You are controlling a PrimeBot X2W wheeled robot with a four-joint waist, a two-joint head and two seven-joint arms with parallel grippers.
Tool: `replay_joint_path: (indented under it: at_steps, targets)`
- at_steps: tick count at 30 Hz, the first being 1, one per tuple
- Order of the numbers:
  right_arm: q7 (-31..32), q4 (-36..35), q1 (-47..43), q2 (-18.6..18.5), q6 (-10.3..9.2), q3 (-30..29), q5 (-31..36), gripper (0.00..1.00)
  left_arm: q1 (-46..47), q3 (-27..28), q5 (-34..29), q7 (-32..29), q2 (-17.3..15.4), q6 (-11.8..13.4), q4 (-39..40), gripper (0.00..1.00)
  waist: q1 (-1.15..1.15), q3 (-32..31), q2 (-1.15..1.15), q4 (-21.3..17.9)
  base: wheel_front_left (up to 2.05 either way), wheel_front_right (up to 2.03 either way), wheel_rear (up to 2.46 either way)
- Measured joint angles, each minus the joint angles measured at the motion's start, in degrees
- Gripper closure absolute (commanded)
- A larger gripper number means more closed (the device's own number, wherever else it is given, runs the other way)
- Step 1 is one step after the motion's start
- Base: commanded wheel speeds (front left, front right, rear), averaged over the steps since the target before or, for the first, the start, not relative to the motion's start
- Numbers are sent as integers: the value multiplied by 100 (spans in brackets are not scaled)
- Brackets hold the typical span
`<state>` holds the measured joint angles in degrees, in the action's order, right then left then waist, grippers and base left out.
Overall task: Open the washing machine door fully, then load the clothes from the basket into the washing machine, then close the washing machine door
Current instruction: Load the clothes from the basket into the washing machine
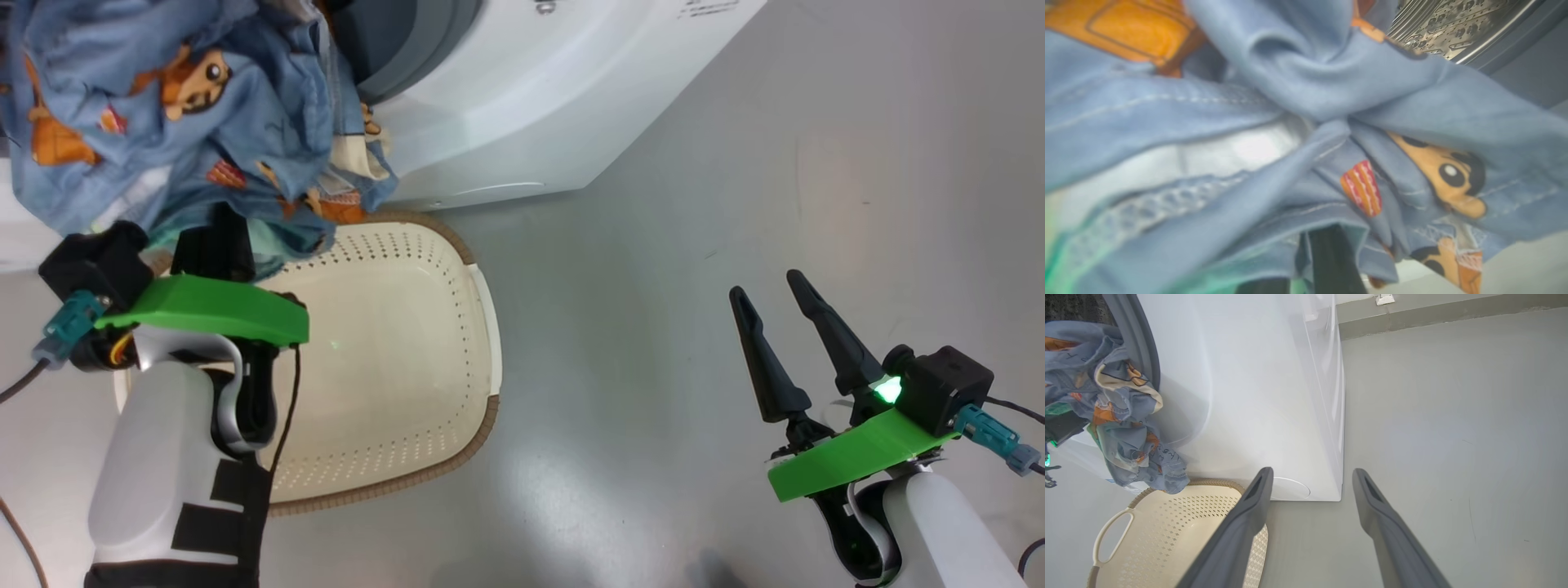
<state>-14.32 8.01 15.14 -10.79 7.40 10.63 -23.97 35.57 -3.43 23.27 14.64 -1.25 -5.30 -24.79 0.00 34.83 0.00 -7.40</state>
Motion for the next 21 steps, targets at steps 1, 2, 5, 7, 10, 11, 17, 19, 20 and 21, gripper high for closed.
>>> replay_joint_path:
  at_steps: [1, 2, 5, 7, 10, 11, 17, 19, 20, 21]
  targets:
    - [0, 3, -6, 3, 0, 1, -11, 0, 7, 21, -52, 0, 0, 0, 8, 100, 0, -17, 0, -13, 0, 0, 0]
    - [0, 7, -12, 12, 0, 2, -27, 0, 23, 40, -87, 0, 0, 0, 8, 100, 0, -34, 0, -27, 0, 0, 0]
    - [0, 25, -16, 49, 0, 15, -33, 0, 142, 98, -146, 0, -19, -2, 7, 100, 0, -81, 0, -71, 0, 0, 0]
    - [0, 35, -18, 88, 0, 23, -34, 0, 255, 146, -188, 0, -57, -3, 0, 100, 0, -111, 0, -101, 0, 0, 0]
    - [0, 48, -27, 141, 0, 74, -37, 0, 447, 224, -198, 0, -153, -3, -83, 100, 0, -156, 0, -153, 0, 0, 0]
    - [0, 52, -41, 153, 0, 99, -37, 0, 506, 247, -198, 1, -175, -2, -126, 100, 0, -170, 0, -173, 0, 0, 0]
    - [0, 96, -134, 187, 0, 164, -90, 0, 860, 309, -264, 1, -321, 1, -466, 100, 0, -231, 0, -299, 0, 0, 0]
    - [0, 97, -136, 190, 0, 168, -90, 0, 1033, 369, -287, 1, -404, 3, -643, 100, 0, -247, 0, -360, 0, 0, 0]
    - [0, 98, -141, 192, 0, 174, -90, 0, 1114, 383, -314, 1, -455, 8, -719, 100, 0, -255, 0, -391, 0, 0, 0]
    - [0, 100, -157, 196, 0, 176, -91, 0, 1198, 400, -331, 1, -499, 8, -802, 100, 0, -262, 0, -423, 0, 0, 0]
